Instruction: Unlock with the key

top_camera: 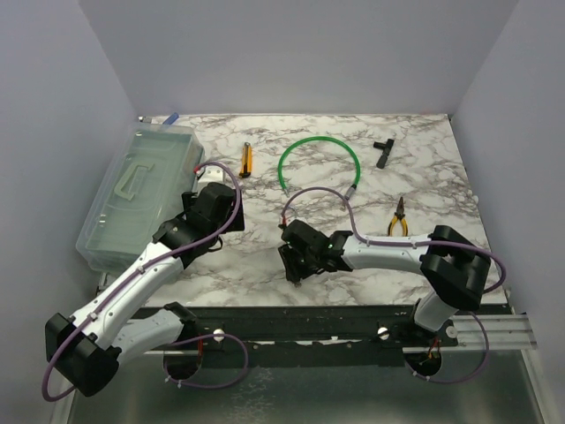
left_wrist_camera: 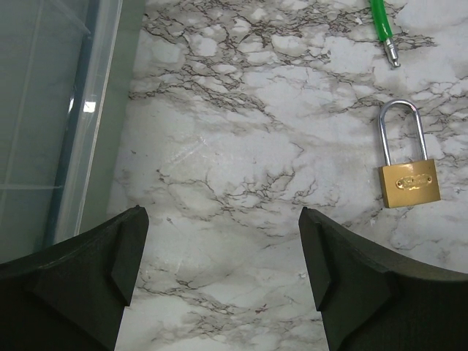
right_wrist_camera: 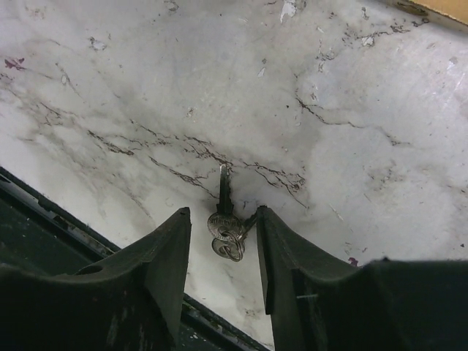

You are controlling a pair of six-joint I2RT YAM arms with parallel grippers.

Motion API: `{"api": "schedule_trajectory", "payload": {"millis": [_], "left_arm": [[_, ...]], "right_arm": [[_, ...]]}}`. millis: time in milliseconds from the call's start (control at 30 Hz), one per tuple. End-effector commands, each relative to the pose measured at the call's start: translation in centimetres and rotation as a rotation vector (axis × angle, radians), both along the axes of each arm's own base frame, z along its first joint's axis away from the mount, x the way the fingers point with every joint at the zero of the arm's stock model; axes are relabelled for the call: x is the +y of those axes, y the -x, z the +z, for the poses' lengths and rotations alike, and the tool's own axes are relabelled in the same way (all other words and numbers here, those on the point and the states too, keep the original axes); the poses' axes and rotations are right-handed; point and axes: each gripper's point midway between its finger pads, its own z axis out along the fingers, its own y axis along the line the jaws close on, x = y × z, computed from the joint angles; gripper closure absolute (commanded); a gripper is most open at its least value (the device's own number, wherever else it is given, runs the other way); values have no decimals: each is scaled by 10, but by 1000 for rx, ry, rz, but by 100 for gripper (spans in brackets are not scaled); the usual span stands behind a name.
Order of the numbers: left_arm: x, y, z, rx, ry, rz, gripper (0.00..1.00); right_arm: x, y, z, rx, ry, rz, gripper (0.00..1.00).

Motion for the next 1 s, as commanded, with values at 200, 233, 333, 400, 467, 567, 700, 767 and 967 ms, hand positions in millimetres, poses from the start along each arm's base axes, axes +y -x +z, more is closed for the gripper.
{"api": "schedule_trajectory", "payload": {"millis": [200, 233, 333, 400, 467, 567, 700, 767, 967], "left_arm": [[-1, 0, 5, -25, 27, -3, 11], [-1, 0, 6, -26, 29, -3, 11], [-1, 0, 6, -28, 29, -4, 11], [-1, 0, 6, -28, 31, -4, 11], [-1, 0, 6, -28, 30, -4, 11], [-1, 0, 6, -28, 30, -5, 11], [-1, 1, 6, -29, 31, -6, 11], [-1, 1, 6, -30, 31, -5, 11], [-1, 1, 6, -29, 30, -7, 11]], "right_arm": [[2, -1, -5, -54, 100, -33, 58], [2, 0, -5, -56, 107, -33, 59], [-3, 1, -6, -63, 156, -55, 59], [-4, 1, -6, -72, 174, -65, 59], [-5, 2, -8, -70, 183, -63, 59], [-6, 3, -14, -62, 201, -62, 59], [-6, 5, -19, -56, 220, -55, 59], [-5, 7, -21, -50, 222, -49, 59], [-6, 11, -30, -39, 243, -41, 66]]}}
